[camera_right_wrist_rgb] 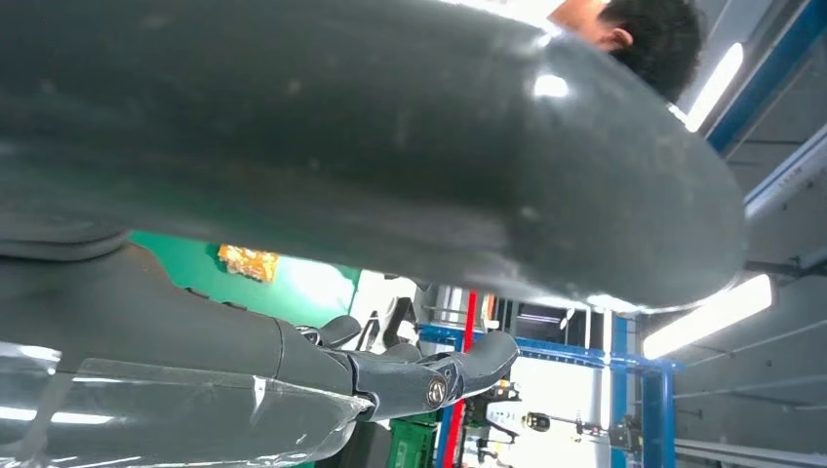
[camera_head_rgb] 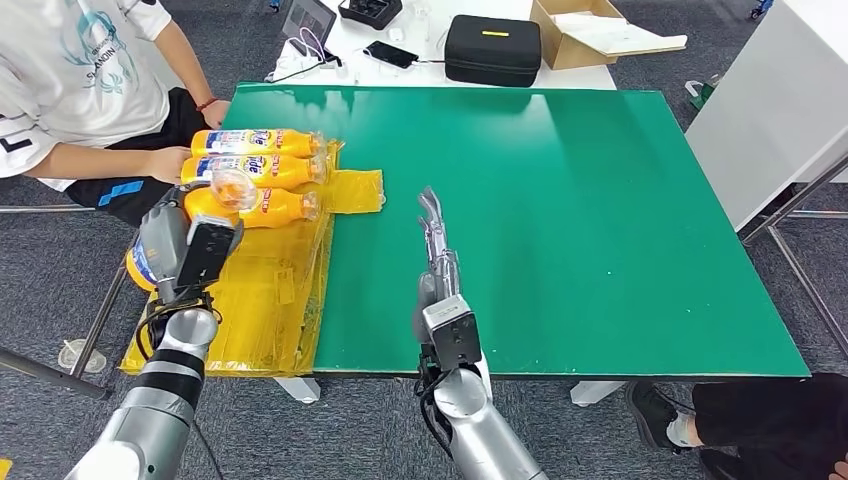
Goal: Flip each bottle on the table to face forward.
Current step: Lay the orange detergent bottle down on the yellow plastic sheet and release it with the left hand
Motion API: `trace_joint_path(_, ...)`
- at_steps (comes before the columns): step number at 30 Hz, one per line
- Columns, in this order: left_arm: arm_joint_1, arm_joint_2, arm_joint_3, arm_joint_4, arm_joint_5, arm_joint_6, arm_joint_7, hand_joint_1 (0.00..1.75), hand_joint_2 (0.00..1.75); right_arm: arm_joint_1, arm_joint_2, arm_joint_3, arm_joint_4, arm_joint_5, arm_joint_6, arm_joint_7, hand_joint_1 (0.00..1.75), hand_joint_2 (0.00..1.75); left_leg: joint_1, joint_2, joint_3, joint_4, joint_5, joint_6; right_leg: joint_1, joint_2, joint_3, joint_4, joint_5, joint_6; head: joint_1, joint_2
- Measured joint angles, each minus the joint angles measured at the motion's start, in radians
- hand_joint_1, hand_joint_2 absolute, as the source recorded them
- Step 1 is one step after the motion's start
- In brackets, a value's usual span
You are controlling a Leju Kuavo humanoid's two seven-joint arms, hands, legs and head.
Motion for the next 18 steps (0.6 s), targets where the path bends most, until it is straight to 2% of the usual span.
trace_joint_path(6,-0.011,0.054,-0.099,0.133,-0.203,-0.147,0.012,1.75,1.75,-0.001,-0.008,0.006,-0.005,-0.024,0.020,0.000,0.00,0.00,0.000,0.001,0.000,0.000,0.000,0.000,0.000,0.000,0.000,0.000,0.000,0.000,0.000,0.000)
trace_joint_path(9,0.016,0.076,-0.138,0.193,-0.228,-0.225,-0.017,1.75,1.75,-0.001,-0.009,0.007,-0.005,-0.032,0.042,0.000,0.00,0.00,0.000,0.002,0.000,0.000,0.000,0.000,0.000,0.000,-0.001,0.000,0.000,0.000,0.000,0.000)
trace_joint_path(18,0.020,0.108,-0.185,0.252,-0.236,-0.349,-0.038,1.75,1.75,-0.002,-0.008,0.012,0.001,-0.041,0.078,0.010,0.00,0.00,0.000,0.001,0.009,-0.001,-0.002,-0.002,0.000,0.001,0.008,0.000,-0.001,-0.001,0.000,0.000)
